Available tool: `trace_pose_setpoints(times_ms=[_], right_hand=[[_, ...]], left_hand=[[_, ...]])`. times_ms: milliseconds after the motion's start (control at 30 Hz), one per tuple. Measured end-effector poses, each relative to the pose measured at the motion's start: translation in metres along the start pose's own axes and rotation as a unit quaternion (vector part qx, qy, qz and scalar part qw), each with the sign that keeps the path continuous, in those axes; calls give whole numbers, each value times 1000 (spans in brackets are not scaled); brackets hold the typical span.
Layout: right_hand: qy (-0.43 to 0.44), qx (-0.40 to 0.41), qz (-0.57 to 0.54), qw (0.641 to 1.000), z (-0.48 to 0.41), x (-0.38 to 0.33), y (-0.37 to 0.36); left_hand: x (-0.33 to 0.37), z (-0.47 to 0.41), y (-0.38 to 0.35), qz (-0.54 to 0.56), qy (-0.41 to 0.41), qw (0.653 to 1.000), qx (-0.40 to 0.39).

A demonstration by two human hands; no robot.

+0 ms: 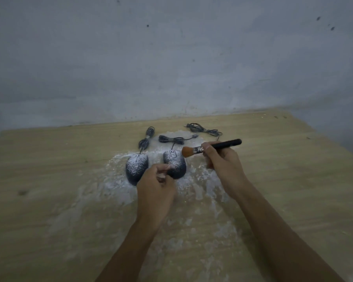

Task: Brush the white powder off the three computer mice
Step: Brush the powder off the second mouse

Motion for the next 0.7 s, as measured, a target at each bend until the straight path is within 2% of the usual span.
trace_pose_setpoints(times_ms=[133,467,700], right_hand=[[-67,69,-76,992,4,16,-25],[-103,101,-133,981,11,23,-53],[-78,111,-154,979,6,21,-47]], left_hand=[[-4,-7,-11,-46,2,999,-12],[-5,-35,-29,-79,81,991,-67],[-2,-38,-30,48,81,993,-76]])
Point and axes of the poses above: each hand's wrist, its own z-axis away from the middle knuckle, its own y-axis out of the back of the hand, x = y × z, the point moved 4 cm from there along -z, towards the middle knuckle, and after that the axes turned 3 degrees about y, right-handed, at the moved point
